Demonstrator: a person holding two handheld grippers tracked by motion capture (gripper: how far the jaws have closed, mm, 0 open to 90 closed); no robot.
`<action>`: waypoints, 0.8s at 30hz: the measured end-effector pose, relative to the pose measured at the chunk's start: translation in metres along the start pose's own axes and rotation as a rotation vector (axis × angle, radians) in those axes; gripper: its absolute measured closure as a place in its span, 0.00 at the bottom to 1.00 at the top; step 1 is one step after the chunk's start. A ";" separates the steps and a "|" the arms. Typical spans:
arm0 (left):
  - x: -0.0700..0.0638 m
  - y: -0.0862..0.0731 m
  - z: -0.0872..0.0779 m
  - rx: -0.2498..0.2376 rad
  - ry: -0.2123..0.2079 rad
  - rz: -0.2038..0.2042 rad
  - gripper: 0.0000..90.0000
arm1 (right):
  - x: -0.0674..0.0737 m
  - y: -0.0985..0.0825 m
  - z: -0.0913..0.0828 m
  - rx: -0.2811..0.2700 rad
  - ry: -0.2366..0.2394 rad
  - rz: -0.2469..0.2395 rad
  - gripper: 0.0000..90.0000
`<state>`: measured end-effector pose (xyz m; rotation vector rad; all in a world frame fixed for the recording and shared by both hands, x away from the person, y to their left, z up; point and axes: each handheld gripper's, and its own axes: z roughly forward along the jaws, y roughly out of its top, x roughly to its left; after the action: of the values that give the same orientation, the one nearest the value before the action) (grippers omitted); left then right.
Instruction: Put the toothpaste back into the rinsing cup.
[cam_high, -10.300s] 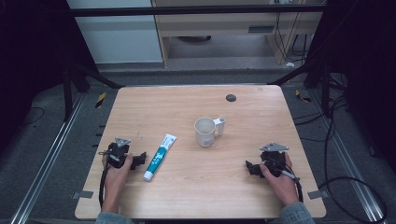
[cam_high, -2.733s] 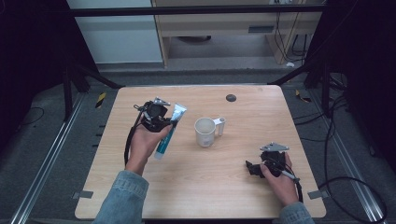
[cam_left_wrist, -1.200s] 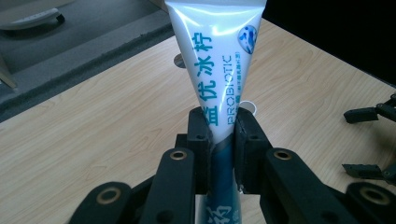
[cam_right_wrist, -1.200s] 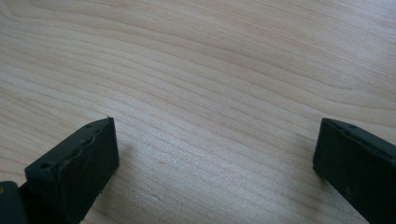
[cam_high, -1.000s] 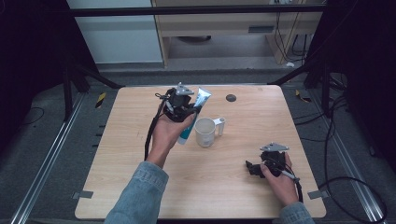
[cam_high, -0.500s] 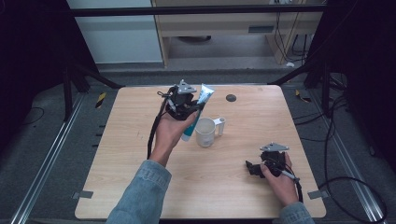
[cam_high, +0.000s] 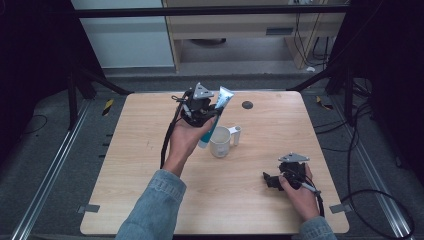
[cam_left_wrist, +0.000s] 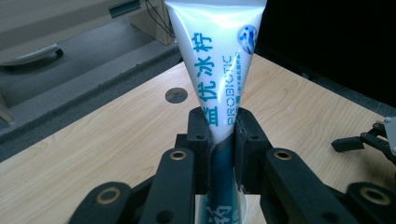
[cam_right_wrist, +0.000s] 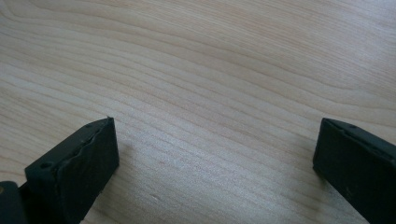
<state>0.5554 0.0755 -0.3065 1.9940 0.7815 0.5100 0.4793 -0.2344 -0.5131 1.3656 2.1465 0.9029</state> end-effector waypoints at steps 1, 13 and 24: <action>0.000 0.000 0.000 -0.008 0.002 0.003 0.87 | 0.000 0.000 0.000 0.000 0.000 0.000 0.01; 0.002 0.000 0.009 -0.085 0.012 0.024 0.87 | 0.000 0.000 0.000 0.000 0.000 0.000 0.01; 0.000 0.000 0.014 -0.145 0.003 0.016 0.87 | 0.000 0.000 0.000 0.000 0.001 0.002 0.01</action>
<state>0.5644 0.0665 -0.3134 1.8671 0.7107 0.5629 0.4793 -0.2343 -0.5131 1.3670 2.1465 0.9051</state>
